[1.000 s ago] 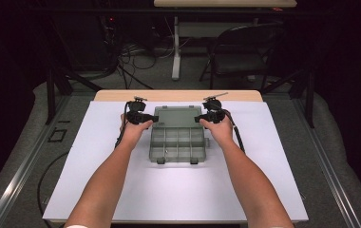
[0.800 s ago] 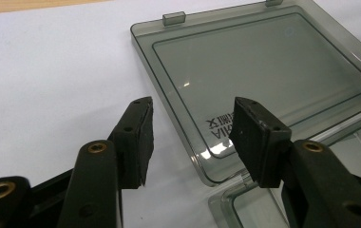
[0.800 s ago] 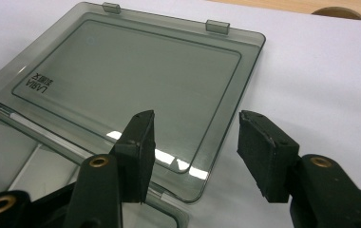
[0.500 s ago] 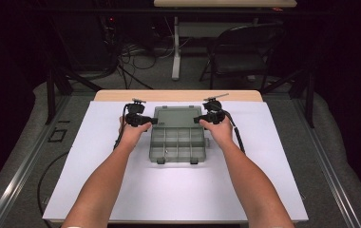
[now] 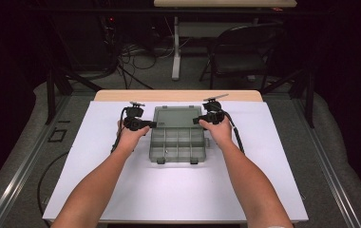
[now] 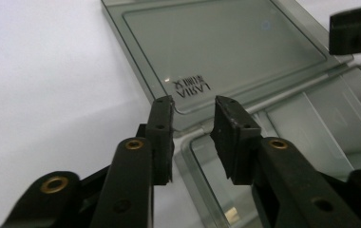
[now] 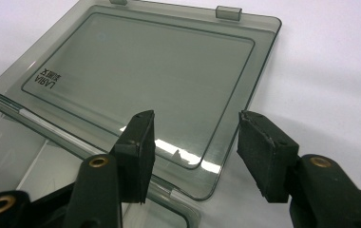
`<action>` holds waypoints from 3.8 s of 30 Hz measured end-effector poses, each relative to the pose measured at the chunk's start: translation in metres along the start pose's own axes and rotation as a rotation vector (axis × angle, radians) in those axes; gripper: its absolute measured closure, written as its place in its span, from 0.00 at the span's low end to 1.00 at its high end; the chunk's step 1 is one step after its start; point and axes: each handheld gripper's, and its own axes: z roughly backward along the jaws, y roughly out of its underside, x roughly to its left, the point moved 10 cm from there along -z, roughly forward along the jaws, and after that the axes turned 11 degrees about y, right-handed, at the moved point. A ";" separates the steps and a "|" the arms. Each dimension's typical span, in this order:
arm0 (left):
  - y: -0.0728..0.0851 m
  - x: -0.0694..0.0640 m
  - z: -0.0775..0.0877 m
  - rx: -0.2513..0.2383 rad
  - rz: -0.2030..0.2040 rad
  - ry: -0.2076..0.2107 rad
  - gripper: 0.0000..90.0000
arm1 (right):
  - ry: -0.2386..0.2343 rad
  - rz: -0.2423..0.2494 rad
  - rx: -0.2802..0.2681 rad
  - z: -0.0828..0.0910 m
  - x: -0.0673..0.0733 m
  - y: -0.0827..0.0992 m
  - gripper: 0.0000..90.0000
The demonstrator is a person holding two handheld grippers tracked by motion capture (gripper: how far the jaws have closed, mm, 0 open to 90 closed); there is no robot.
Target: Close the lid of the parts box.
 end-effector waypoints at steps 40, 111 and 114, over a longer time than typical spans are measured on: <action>0.013 -0.002 0.004 0.028 0.013 -0.022 0.93 | 0.001 -0.022 0.022 -0.006 -0.001 0.002 0.51; 0.015 -0.001 0.002 0.031 0.016 -0.028 0.90 | -0.021 -0.067 0.080 -0.015 0.001 0.005 0.46; 0.015 -0.001 0.002 0.031 0.015 -0.028 0.91 | -0.019 -0.065 0.071 -0.013 0.001 0.004 0.48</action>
